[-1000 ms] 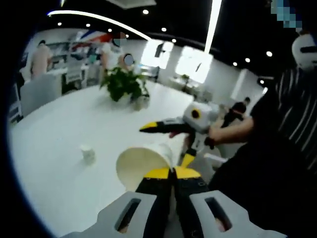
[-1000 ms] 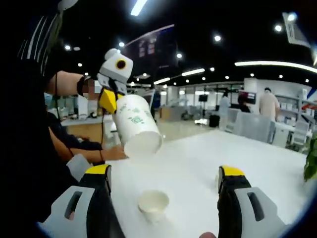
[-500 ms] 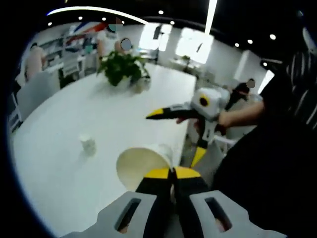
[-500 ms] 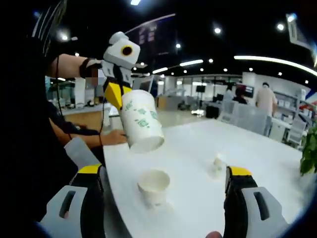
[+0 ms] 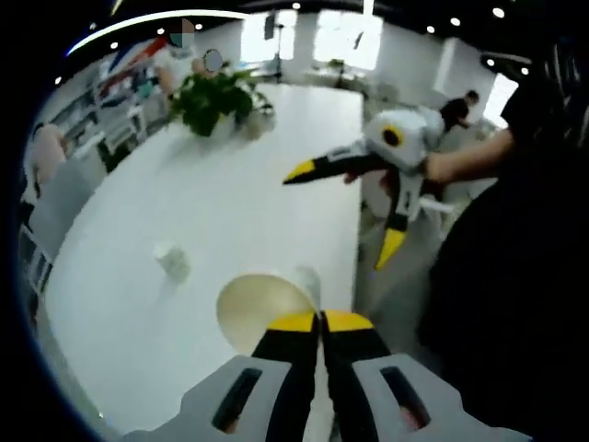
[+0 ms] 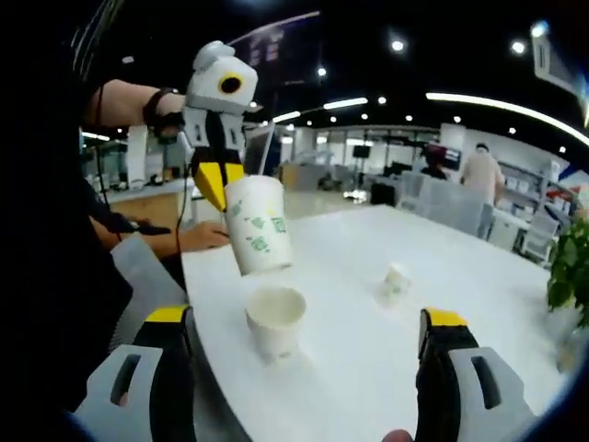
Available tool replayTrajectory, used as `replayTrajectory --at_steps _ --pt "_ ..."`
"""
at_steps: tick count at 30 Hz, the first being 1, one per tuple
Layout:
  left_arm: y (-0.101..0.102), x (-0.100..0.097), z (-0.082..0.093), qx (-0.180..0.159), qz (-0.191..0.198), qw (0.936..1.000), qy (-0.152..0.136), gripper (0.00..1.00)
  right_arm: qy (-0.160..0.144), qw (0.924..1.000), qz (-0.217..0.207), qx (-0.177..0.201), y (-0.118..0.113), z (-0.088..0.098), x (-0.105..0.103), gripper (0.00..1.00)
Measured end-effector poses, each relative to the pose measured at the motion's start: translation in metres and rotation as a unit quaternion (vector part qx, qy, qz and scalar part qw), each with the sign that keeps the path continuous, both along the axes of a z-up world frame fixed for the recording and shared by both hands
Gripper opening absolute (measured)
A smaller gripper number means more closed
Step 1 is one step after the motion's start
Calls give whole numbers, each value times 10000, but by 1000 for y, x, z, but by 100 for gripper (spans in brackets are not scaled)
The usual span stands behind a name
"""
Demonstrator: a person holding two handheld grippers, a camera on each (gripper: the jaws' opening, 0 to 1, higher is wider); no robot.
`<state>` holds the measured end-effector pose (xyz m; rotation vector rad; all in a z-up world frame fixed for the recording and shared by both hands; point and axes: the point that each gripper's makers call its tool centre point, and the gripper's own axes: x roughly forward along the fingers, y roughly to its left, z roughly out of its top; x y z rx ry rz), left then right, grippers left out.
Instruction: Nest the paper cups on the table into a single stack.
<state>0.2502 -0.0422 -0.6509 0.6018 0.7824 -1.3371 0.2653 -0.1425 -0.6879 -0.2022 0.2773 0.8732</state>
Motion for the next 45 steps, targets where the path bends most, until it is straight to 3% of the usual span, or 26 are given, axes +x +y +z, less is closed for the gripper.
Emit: replayTrajectory --at_steps 1,3,6,9,15,19,26,45 --pt "-1 1 -4 117 -179 9997 -143 0 36 10000 -42 -34 -2 -3 0 100" --pt "-3 -1 -10 321 -288 9990 -118 0 56 10000 -41 -42 -4 -5 -2 100" --pt "-6 2 -19 545 -621 9960 -330 0 84 9999 -55 -64 -7 -8 -3 100" --pt "-8 5 -28 934 -1134 9861 -776 0 49 9999 -118 -33 -11 -6 -3 100" --pt "-8 3 -45 1354 -1707 9712 -968 0 112 9995 -283 97 -17 -6 1 99" --pt "-8 5 -53 1475 -1886 9646 -1103 0 135 9992 -327 164 -20 -6 2 98" --pt "-10 7 -66 1755 -2470 9424 -1418 0 282 9987 -406 124 -28 -17 2 97" --pt "-17 9 -83 1855 -3155 9180 -1529 1 355 9975 -543 272 -32 -18 1 96"
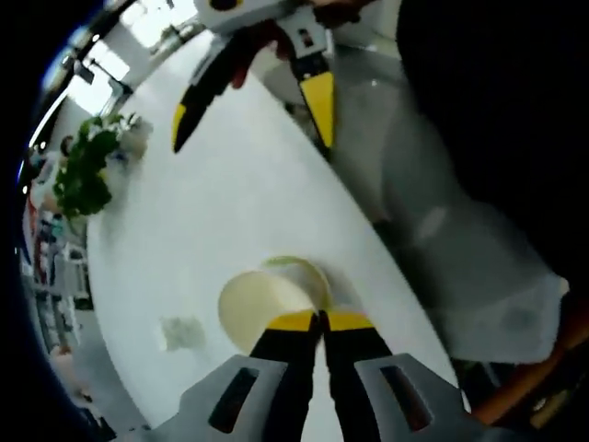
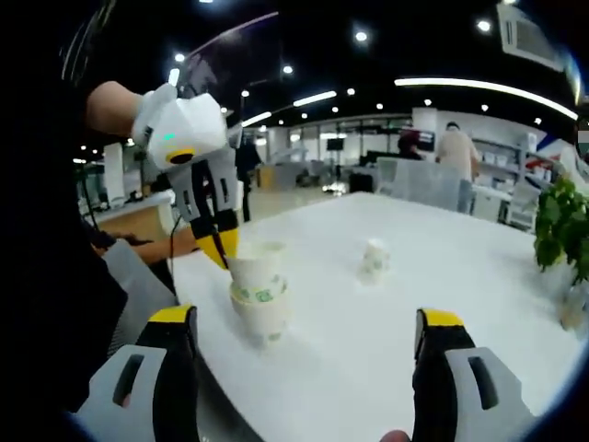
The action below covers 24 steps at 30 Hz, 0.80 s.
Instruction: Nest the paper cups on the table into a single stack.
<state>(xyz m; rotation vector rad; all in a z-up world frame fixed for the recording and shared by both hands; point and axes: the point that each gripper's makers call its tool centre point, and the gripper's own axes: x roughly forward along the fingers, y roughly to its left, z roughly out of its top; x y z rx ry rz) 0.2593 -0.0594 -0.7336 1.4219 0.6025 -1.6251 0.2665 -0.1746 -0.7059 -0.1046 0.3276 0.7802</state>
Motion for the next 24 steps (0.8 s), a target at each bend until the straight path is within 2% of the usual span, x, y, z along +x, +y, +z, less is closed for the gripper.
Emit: replayTrajectory --at_steps 3,6,10,15,18,24 --pt "-2 2 0 -35 -47 10000 -37 4 17 10000 -39 25 -2 0 -1 96" --pt "-5 3 1 -128 -4 9999 -67 11 31 9999 -72 73 -3 0 0 96" --pt "-3 3 1 -155 5 9999 -65 13 52 9999 -117 99 -5 0 0 96" --pt "-2 1 4 -324 272 9990 125 19 90 9998 -142 122 -7 -1 1 96" --pt "1 4 6 -398 366 9985 118 19 105 9998 -132 130 -7 0 2 96" --pt "4 9 12 -732 918 9928 239 23 134 9996 -126 210 -5 2 7 96"
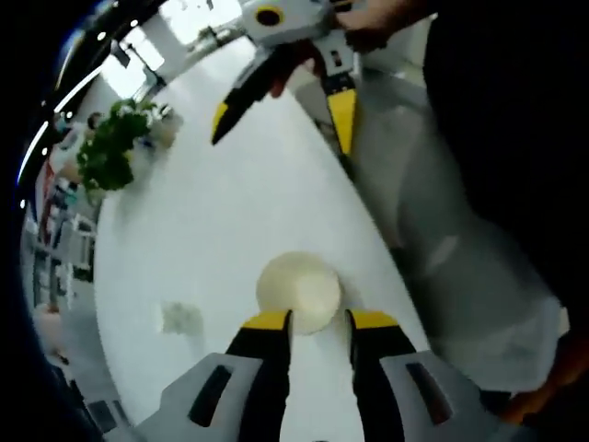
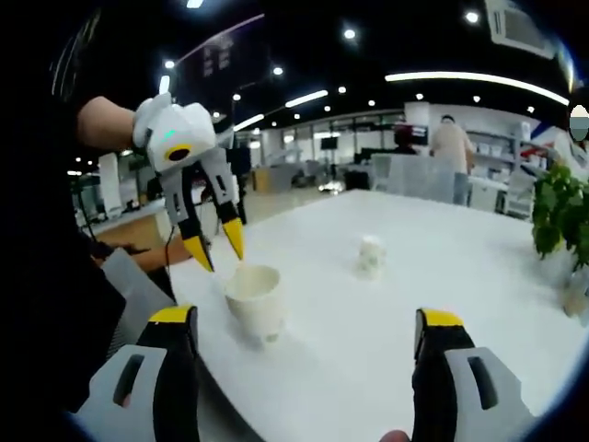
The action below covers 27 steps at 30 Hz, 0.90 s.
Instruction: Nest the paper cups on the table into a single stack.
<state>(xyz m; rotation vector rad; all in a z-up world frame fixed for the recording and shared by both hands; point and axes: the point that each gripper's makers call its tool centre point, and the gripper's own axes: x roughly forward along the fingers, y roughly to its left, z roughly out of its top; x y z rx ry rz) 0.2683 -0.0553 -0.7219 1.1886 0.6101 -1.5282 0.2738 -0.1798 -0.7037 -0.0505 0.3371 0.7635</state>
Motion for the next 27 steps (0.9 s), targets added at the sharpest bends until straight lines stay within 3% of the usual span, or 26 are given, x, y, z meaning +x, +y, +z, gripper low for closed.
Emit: replayTrajectory --at_steps 9,12,17,20,24,27 --pt "19 5 7 -500 865 9948 206 29 -14 9999 92 -53 3 4 8 95" --pt "26 13 9 -762 1370 9872 278 30 -12 9999 112 -12 4 7 10 95" --pt "33 18 11 -1115 1881 9750 409 38 -32 9998 132 121 6 13 16 95" --pt "38 24 16 -1295 2085 9689 301 43 -50 9999 147 75 7 15 18 95" --pt "45 33 22 -1708 2650 9483 371 52 -46 9998 134 140 8 18 18 95" --pt "52 37 22 -1708 2775 9450 296 58 4 9998 131 131 9 14 17 95"
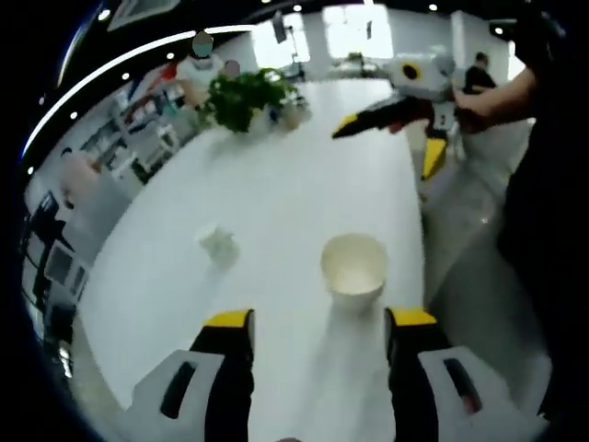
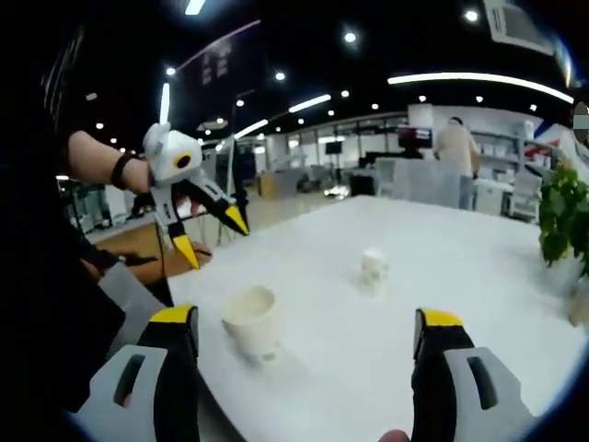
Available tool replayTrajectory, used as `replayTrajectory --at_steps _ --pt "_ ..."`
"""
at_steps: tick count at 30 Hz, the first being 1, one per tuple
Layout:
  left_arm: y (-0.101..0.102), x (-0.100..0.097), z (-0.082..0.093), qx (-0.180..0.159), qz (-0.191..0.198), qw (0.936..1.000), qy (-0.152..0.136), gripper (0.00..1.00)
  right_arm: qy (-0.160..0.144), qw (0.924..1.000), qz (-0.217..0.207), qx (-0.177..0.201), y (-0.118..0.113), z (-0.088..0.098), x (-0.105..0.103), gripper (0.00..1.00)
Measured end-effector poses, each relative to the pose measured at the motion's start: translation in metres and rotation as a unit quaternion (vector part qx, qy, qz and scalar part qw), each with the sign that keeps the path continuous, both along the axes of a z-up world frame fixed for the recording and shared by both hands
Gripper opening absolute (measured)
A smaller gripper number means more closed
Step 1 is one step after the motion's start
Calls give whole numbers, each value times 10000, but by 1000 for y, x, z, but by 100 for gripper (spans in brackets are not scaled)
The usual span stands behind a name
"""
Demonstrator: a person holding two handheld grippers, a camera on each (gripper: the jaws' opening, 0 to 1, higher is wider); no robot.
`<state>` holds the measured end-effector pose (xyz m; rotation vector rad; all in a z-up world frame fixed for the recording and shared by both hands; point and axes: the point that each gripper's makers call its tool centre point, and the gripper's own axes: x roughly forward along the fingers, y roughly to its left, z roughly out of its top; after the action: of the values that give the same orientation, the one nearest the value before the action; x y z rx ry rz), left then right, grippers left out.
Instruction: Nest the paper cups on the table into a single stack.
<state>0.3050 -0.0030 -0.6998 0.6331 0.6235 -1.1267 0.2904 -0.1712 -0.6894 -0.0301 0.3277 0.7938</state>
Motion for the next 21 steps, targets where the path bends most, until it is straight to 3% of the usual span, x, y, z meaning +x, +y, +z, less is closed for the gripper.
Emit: replayTrajectory --at_steps 5,8,13,21 --pt "8 8 9 -272 303 9990 -163 62 0 10000 -15 52 2 0 -2 95" --pt "13 11 9 -487 659 9966 41 70 14 9999 -45 142 2 3 -2 95" --pt "21 13 12 -679 855 9940 -12 74 40 9998 -83 168 0 4 1 95" --pt "35 18 12 -886 1210 9886 -126 84 46 9990 -272 356 -10 13 25 95"
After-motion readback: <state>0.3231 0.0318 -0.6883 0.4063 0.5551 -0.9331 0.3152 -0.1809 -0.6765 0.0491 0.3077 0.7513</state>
